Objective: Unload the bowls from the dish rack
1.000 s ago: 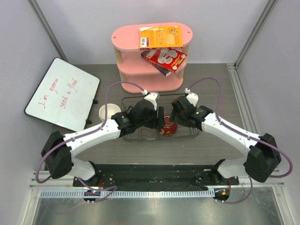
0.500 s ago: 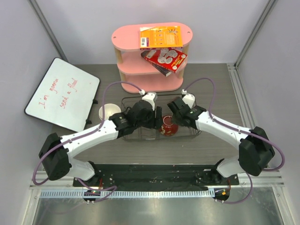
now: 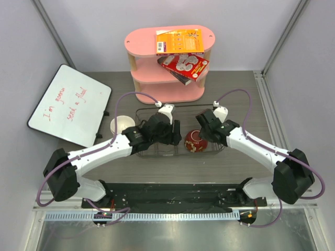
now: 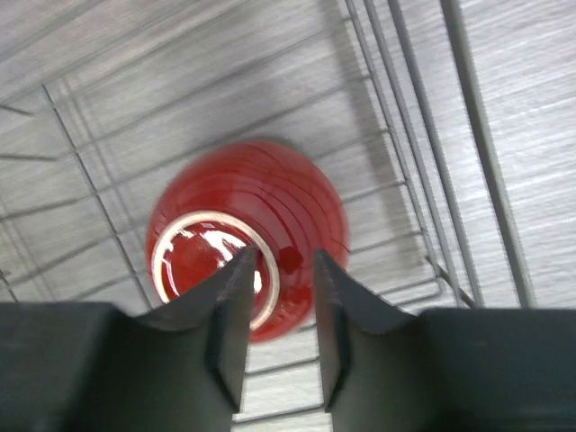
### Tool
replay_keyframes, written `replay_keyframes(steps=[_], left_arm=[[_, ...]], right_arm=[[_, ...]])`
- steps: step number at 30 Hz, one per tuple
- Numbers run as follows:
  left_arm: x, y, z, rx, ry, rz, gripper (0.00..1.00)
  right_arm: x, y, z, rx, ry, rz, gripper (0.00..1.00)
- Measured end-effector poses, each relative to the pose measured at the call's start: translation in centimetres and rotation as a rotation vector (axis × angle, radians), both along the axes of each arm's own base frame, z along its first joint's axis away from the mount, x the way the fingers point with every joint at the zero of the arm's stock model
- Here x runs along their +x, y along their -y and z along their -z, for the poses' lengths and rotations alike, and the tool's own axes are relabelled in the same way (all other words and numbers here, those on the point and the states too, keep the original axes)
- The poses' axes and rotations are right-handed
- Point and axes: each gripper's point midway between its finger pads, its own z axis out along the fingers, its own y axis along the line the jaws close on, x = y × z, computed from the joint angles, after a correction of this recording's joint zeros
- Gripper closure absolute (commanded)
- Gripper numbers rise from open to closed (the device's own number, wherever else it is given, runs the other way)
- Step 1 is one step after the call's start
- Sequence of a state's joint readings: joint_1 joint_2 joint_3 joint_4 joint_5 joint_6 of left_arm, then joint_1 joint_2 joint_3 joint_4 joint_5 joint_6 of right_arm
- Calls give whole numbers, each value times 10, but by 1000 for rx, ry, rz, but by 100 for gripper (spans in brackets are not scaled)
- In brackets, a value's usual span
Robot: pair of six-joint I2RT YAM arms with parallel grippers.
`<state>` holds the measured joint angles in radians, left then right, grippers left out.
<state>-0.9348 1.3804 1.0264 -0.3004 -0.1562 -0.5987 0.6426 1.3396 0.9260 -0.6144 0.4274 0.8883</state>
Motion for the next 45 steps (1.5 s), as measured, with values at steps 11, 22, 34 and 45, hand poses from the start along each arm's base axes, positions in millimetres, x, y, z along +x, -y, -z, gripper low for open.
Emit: replay_keyframes(steps=[11, 22, 34, 45], left_arm=[[4, 5, 4, 24, -13, 2, 32], [39, 46, -10, -6, -5, 126, 15], [81, 51, 56, -15, -182, 203, 21], [55, 71, 60, -68, -236, 320, 21]], right_arm=[[-15, -4, -64, 173, 181, -92, 33], [-27, 4, -67, 154, 169, -109, 32], [-45, 19, -50, 130, 133, -97, 32], [-47, 16, -11, 79, 19, -96, 32]])
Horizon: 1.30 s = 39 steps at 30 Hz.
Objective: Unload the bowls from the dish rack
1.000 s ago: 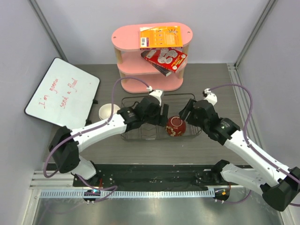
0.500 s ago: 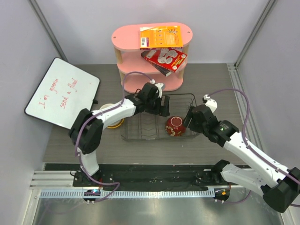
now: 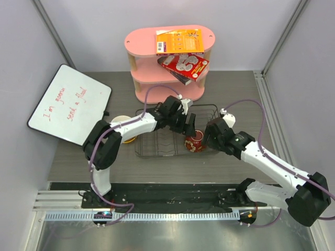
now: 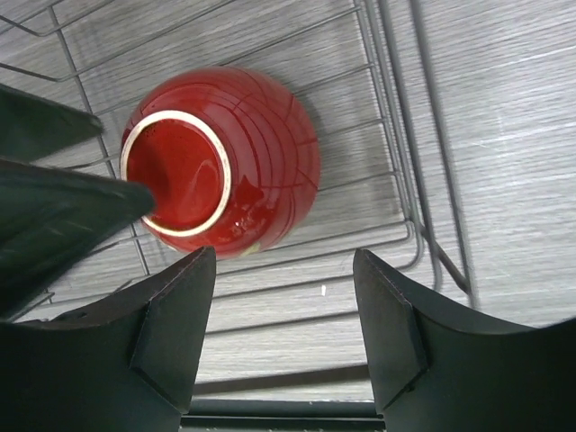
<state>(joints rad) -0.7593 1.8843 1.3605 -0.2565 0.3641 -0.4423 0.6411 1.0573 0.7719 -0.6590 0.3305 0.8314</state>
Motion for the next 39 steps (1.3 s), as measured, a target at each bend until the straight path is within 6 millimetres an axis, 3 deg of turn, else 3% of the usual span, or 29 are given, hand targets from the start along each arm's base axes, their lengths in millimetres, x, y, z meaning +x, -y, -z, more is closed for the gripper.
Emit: replay_keyframes(steps=[3, 11, 24, 31, 39], left_arm=[[-9, 1, 18, 0, -36, 7, 21], [-8, 15, 21, -71, -70, 1, 21], [-2, 37, 24, -42, -156, 53, 21], [-10, 31, 26, -16, -205, 68, 20], [-6, 16, 25, 26, -161, 33, 15]], right_arm=[[4, -4, 5, 2, -11, 1, 32], [12, -13, 15, 0, -30, -4, 32], [15, -15, 18, -6, -40, -3, 32], [14, -16, 19, -11, -50, -4, 33], [18, -21, 19, -10, -64, -7, 33]])
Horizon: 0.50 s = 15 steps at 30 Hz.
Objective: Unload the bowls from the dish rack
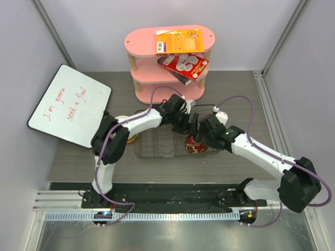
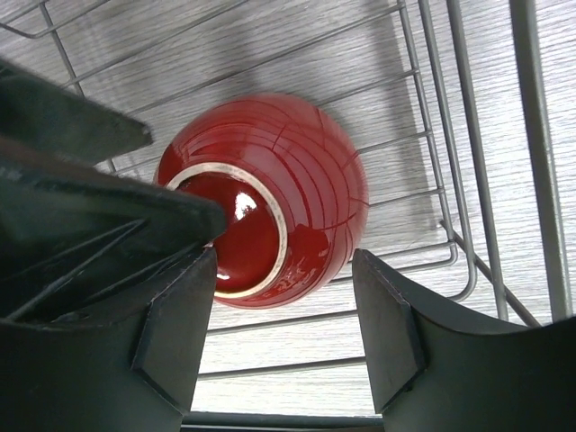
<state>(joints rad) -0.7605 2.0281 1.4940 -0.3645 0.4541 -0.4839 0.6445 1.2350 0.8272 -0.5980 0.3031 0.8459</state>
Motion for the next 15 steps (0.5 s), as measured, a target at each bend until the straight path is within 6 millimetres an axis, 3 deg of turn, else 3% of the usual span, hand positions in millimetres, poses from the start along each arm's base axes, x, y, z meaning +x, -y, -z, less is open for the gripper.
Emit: replay_keyframes(steps=[9, 15], left_arm=[[-6, -26, -7, 92, 56, -49, 13], [-6, -28, -6, 95, 52, -63, 14]], right_arm=[[6, 8, 0, -3, 9, 57, 33], [12, 17, 0, -20, 12, 110, 34]])
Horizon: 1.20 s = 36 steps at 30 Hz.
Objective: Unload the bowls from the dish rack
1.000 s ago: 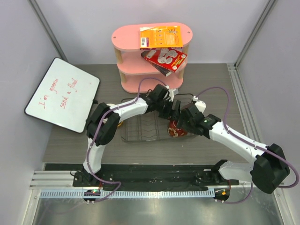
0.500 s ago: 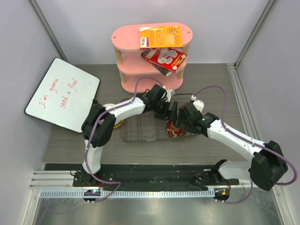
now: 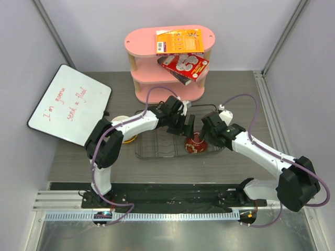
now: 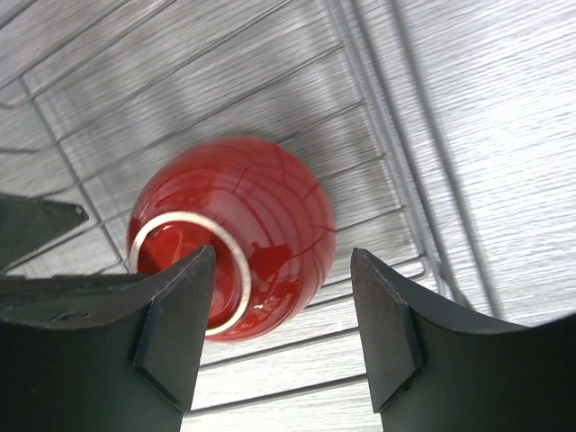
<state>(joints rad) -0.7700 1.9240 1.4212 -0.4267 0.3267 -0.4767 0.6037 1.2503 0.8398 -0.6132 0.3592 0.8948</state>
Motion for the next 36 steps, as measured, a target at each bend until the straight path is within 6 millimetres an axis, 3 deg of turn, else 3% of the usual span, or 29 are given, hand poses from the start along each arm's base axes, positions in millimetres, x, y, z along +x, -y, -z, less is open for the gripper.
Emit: replay_keyframes(steps=[10, 30, 33, 36], left_arm=[[1, 7, 2, -87, -32, -53, 14], [-8, 13, 2, -104, -74, -81, 14], [-6, 19, 0, -119, -89, -79, 15], [-9, 40, 0, -168, -109, -33, 14]], right_arm=[[-1, 21, -1, -15, -14, 79, 35], [-5, 23, -2, 29, -1, 99, 35], [-7, 25, -6, 41, 16, 96, 35], [-7, 27, -16, 53, 47, 88, 35]])
